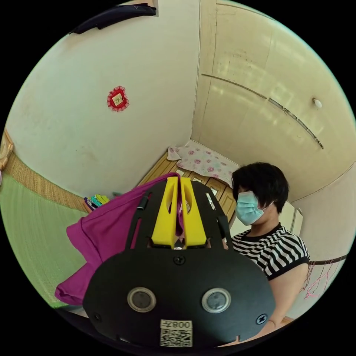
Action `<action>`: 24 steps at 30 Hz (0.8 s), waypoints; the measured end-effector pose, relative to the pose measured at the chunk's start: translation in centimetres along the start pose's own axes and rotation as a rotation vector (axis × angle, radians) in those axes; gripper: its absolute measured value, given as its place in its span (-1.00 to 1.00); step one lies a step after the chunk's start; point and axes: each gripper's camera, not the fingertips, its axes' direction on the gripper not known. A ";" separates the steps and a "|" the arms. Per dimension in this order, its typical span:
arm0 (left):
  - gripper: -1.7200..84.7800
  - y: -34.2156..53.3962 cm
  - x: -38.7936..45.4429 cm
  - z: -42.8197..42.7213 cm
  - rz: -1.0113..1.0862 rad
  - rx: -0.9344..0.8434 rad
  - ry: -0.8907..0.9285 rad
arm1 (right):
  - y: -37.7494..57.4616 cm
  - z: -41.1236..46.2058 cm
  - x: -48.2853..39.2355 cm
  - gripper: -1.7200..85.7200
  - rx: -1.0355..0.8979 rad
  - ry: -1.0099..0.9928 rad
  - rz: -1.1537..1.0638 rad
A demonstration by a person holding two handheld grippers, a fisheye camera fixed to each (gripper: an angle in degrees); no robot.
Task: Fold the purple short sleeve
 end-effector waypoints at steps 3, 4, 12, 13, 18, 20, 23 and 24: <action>-0.94 -0.2 1.4 -2.1 0.030 0.001 0.007 | -0.2 -0.3 -1.4 -0.95 0.006 0.001 -0.025; -0.94 -0.3 1.8 -2.8 0.042 -0.001 0.010 | -0.2 -0.4 -1.7 -0.95 0.006 0.003 -0.030; -0.94 -0.9 3.9 -6.5 0.127 -0.002 0.025 | -0.2 0.0 -4.9 -0.95 0.013 0.032 -0.093; -0.94 -1.0 4.1 -6.8 0.138 -0.010 0.027 | -0.1 0.0 -5.0 -0.95 0.014 0.032 -0.094; -0.94 -1.2 4.4 -7.6 0.179 -0.033 0.012 | 0.2 0.7 -5.0 -0.95 0.025 0.036 -0.093; -0.94 -1.2 4.3 -7.8 0.193 -0.040 0.014 | 0.3 1.2 -4.8 -0.95 0.028 0.035 -0.089; -0.94 -1.3 3.8 -7.9 0.209 -0.040 0.011 | 0.4 2.3 -4.4 -0.95 0.026 0.036 -0.088; -0.94 -1.3 3.4 -7.8 0.213 -0.040 0.009 | 0.3 2.9 -4.2 -0.95 0.024 0.037 -0.088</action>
